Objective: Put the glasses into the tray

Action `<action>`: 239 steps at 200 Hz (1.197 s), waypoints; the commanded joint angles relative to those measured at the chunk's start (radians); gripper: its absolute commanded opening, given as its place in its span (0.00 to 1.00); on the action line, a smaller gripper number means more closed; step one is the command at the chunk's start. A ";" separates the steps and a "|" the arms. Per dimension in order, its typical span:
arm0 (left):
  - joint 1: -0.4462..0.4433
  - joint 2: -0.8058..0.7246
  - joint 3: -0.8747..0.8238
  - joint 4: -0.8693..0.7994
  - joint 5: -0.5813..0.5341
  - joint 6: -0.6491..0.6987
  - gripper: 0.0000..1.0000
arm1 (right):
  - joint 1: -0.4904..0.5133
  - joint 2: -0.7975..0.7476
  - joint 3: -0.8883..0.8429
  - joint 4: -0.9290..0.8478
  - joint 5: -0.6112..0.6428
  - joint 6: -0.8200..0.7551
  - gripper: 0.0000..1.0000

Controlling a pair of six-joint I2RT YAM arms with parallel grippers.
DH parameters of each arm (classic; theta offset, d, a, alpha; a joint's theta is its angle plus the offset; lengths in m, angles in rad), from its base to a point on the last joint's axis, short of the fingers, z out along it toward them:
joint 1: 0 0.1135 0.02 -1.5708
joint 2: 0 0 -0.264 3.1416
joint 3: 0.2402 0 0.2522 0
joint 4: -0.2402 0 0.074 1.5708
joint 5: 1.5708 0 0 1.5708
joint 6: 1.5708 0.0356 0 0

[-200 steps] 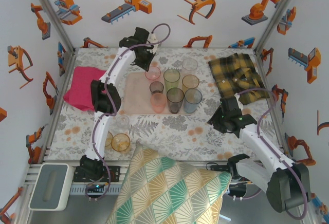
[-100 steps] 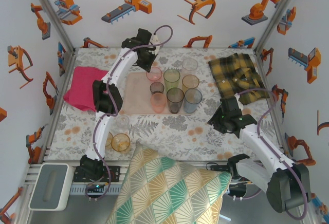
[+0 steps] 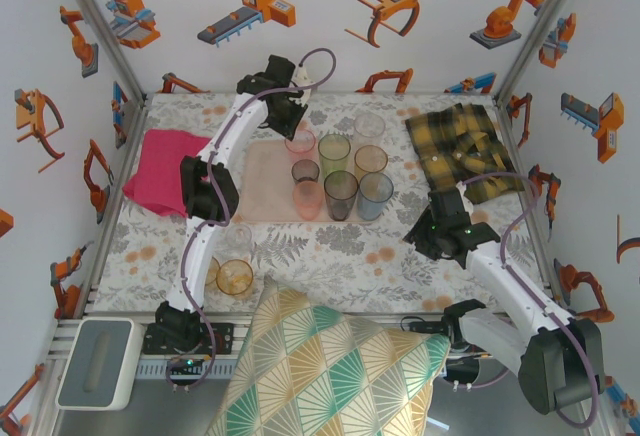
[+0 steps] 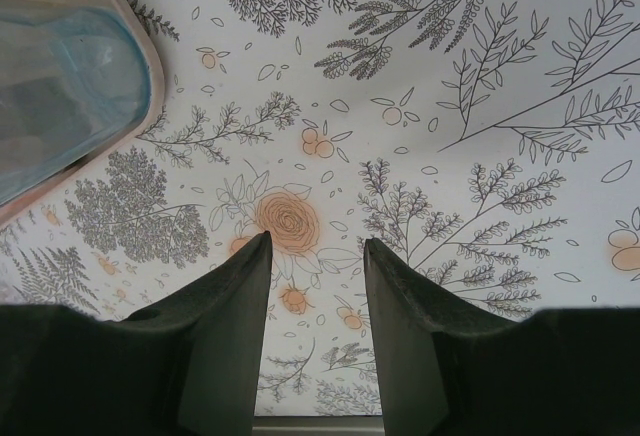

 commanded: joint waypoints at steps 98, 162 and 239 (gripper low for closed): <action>0.002 0.031 0.052 -0.001 0.064 -0.042 0.27 | -0.008 -0.026 0.031 -0.055 0.018 -0.015 0.42; 0.002 0.031 0.058 0.003 0.055 -0.044 0.33 | -0.007 -0.029 0.030 -0.057 0.017 -0.014 0.42; 0.034 -0.073 0.041 -0.011 0.038 -0.051 0.46 | -0.007 -0.030 0.041 -0.052 0.021 -0.009 0.42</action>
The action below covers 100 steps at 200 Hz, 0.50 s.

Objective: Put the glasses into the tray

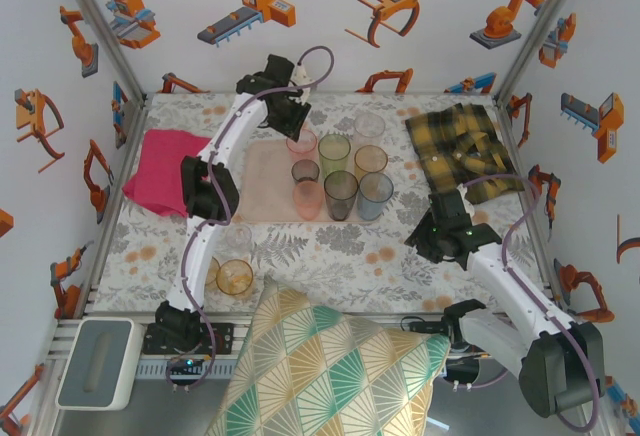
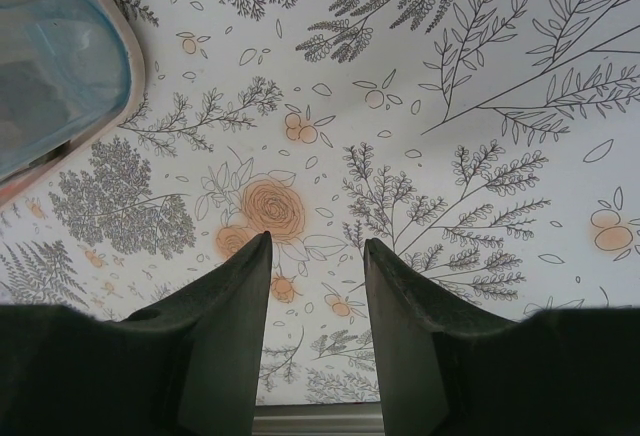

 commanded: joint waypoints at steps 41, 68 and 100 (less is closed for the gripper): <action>0.046 -0.199 -0.025 -0.063 -0.017 -0.025 0.48 | -0.007 -0.005 0.047 0.003 0.028 -0.008 0.42; 0.051 -0.289 -0.052 -0.141 -0.018 -0.018 0.48 | -0.007 0.000 0.050 0.015 0.024 -0.005 0.42; 0.067 -0.487 -0.238 -0.169 0.026 -0.003 0.56 | -0.007 -0.036 0.053 -0.004 0.036 -0.005 0.42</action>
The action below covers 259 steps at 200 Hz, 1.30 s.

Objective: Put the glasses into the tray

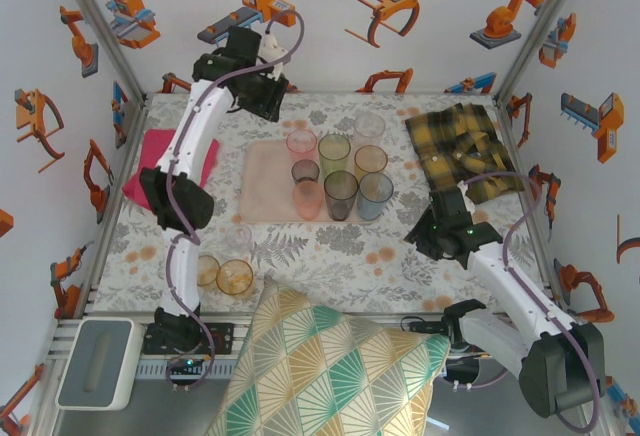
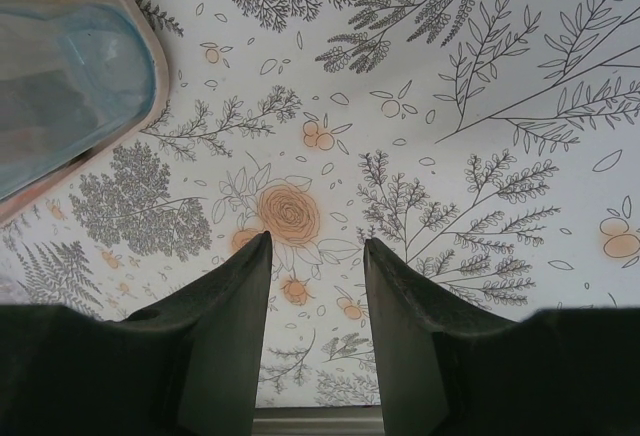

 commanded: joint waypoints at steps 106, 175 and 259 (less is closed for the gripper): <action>0.047 -0.896 -1.034 -0.054 0.101 0.172 0.83 | -0.009 -0.145 0.043 -0.163 0.042 -0.032 0.42; 0.045 -0.953 -1.261 -0.029 0.118 0.217 0.74 | -0.008 -0.154 -0.024 -0.093 0.009 -0.004 0.42; 0.046 -0.917 -1.339 0.094 0.041 0.183 0.72 | -0.008 -0.101 -0.058 -0.015 0.008 0.001 0.42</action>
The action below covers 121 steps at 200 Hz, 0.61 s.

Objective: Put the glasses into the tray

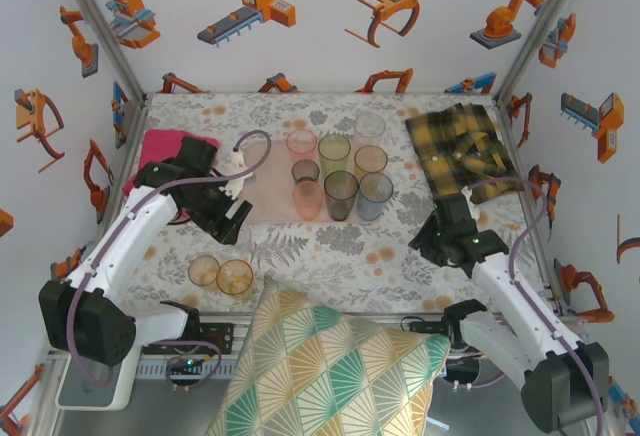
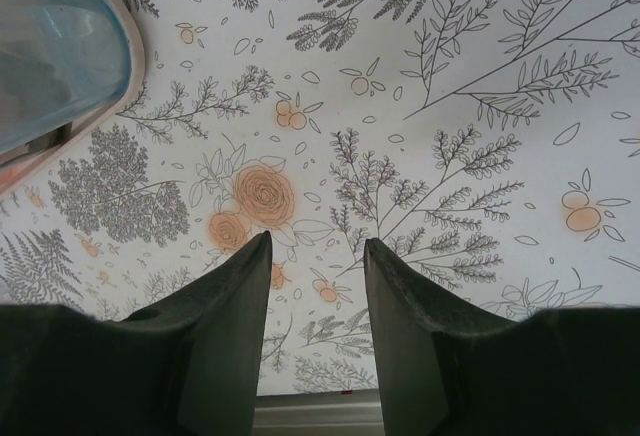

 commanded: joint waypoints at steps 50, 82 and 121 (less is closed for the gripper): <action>0.001 -0.017 -0.032 0.012 -0.044 0.013 0.67 | -0.009 -0.041 -0.062 0.051 0.001 0.026 0.42; 0.000 -0.045 -0.032 -0.051 0.039 0.046 0.60 | -0.009 -0.052 -0.076 0.051 -0.001 0.031 0.42; -0.015 -0.081 -0.056 -0.121 0.113 0.122 0.59 | -0.007 -0.076 -0.101 0.051 0.009 0.043 0.42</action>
